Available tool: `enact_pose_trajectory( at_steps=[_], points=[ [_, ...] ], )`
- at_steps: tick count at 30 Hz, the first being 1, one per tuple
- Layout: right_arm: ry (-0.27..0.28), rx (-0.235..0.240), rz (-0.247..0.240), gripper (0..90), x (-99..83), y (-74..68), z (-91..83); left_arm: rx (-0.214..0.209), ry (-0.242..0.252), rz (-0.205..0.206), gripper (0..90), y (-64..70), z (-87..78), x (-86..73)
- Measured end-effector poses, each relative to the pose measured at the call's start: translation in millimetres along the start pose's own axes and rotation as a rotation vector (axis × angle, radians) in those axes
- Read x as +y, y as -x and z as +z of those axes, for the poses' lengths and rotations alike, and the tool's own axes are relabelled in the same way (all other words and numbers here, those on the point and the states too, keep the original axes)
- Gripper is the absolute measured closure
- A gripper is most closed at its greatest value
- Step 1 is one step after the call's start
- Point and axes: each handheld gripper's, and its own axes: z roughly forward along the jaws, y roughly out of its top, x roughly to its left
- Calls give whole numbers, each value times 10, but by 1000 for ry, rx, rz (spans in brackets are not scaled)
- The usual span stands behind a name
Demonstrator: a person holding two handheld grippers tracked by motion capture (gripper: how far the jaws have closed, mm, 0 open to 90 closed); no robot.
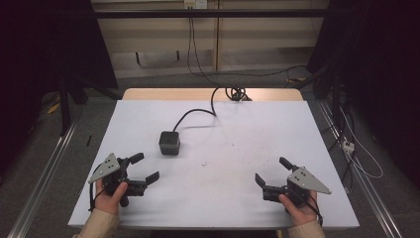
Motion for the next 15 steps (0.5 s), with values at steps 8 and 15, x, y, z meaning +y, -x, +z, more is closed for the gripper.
enact_pose_trajectory(
  at_steps=[8, 15],
  points=[
    [-3, 5, -9, 7, 9, 11, 1, 4, 20, -16, 35, -5, -27, 21],
    [4, 3, 5, 7, 14, 50, -17, 10, 13, -20, 34, -7, 25, 28]
  ],
)
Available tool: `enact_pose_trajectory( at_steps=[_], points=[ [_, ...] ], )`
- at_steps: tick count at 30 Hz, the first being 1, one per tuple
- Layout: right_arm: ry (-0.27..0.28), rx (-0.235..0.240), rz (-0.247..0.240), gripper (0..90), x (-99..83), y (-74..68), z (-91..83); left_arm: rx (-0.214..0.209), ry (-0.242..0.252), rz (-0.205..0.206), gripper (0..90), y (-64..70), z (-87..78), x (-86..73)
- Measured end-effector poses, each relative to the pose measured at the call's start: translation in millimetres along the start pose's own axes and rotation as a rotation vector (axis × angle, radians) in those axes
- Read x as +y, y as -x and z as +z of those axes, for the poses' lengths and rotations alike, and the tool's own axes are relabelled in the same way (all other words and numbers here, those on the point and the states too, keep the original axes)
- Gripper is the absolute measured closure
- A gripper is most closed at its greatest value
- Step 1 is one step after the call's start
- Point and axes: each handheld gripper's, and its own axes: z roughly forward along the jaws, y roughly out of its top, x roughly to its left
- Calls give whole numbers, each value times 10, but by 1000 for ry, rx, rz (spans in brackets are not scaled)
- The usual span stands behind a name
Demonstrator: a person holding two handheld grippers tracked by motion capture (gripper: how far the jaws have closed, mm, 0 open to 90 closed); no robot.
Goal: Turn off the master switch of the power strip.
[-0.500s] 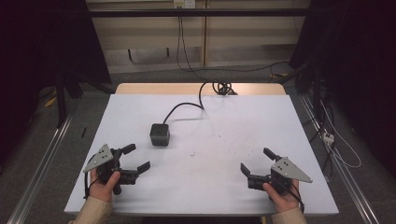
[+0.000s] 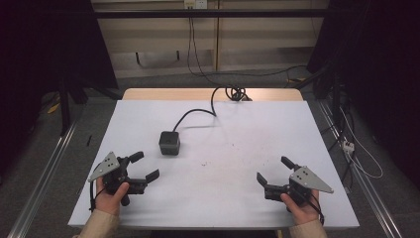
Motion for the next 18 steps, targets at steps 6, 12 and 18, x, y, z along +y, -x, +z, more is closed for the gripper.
enact_pose_trajectory(
  at_steps=[6, 12, 18],
  points=[
    [-2, 1, -3, 10, 0, 5, -1, -3, 9, 3, 42, -9, 68, 24],
    [-2, 3, -6, 9, 2, 6, -4, 18, 28, -7, 42, -34, 140, 60],
    [-4, 3, -6, 10, 0, 5, -2, 43, 21, -6, 42, -56, 189, 73]
  ],
)
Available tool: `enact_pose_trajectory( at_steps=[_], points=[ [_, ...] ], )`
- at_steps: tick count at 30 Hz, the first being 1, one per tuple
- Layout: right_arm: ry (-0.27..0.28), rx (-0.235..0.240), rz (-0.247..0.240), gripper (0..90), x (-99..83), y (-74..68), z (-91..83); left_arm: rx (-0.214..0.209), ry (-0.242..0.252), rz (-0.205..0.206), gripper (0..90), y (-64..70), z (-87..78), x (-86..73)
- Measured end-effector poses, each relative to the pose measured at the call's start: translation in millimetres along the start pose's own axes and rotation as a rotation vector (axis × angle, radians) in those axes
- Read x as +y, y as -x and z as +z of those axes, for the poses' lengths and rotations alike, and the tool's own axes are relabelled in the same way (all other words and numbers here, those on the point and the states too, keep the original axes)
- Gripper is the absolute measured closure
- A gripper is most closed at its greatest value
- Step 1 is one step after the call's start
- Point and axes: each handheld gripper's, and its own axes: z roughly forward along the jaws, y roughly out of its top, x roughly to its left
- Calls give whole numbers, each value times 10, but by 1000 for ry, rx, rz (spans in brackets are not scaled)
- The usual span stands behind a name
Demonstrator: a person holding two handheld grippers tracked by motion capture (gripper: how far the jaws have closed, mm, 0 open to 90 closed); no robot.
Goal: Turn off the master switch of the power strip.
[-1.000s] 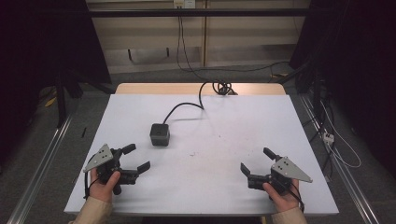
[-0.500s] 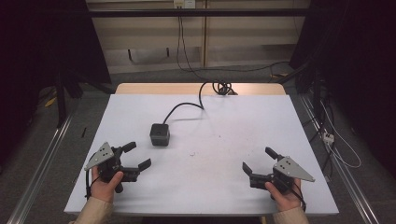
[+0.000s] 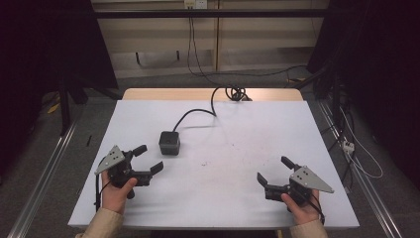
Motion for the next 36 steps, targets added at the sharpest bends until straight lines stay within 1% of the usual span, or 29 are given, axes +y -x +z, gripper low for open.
enact_pose_trajectory(
  at_steps=[3, 8, 14, 23, 27, 28, 31, 36],
  points=[
    [-1, -1, 1, 11, -2, 5, 1, 5, -4, 6, 42, -14, 27, 5],
    [-3, -6, 5, 12, -6, 12, -1, 17, -10, -1, 42, -34, 53, -1],
    [-7, 1, 1, 13, -11, 7, 8, 28, -15, 2, 42, -49, 72, -3],
    [-4, -4, 4, 13, -15, 28, -5, 25, -25, 14, 42, -43, 129, 12],
    [-3, -2, 7, 14, -16, 26, -5, 22, -24, 6, 42, -50, 158, 23],
    [-4, -1, 7, 15, -17, 27, -5, 17, -29, 13, 43, -53, 165, 28],
    [-4, -1, 6, 16, -17, 27, -8, 17, -32, 14, 47, -47, 184, 41],
    [0, -2, 7, 16, -11, 31, -15, 27, -44, 27, 53, -45, 220, 60]
  ],
)
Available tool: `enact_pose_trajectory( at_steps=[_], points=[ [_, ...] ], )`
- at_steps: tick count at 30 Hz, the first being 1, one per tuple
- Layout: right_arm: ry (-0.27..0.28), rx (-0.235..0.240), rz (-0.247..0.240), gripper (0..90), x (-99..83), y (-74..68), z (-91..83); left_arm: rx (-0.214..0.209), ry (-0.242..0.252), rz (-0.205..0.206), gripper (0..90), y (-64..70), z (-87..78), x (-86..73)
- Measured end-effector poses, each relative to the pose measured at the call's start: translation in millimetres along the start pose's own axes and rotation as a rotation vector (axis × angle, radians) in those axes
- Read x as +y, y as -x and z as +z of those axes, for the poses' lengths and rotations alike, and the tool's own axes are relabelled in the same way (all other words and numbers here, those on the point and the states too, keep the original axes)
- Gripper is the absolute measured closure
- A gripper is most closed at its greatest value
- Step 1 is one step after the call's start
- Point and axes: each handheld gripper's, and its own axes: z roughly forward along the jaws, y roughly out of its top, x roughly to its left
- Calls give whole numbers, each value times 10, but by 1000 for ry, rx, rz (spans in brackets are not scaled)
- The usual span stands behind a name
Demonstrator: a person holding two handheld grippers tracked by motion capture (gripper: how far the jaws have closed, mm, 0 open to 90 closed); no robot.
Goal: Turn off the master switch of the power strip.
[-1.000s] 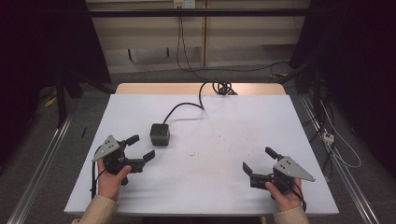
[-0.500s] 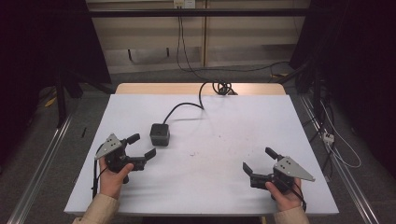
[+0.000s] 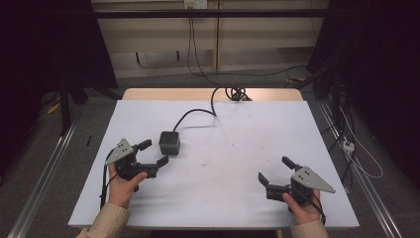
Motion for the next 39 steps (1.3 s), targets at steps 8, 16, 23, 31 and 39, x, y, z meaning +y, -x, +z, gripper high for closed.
enact_pose_trajectory(
  at_steps=[8, 16, 23, 31, 39],
  points=[
    [0, 0, -1, 18, 0, 1, 1, 14, -18, 6, 66, 1, 66, 36],
    [0, 4, -4, 19, 1, -3, 0, 26, -20, -19, 104, -12, 108, 40],
    [-1, 5, -5, 20, 0, -5, 1, 37, -18, -25, 118, -42, 116, 52],
    [-2, 6, -7, 21, -2, -5, 3, 41, -19, -18, 124, -55, 144, 68],
    [-2, 6, -7, 22, 0, -6, 1, 45, -22, -15, 123, -70, 189, 82]
  ],
)
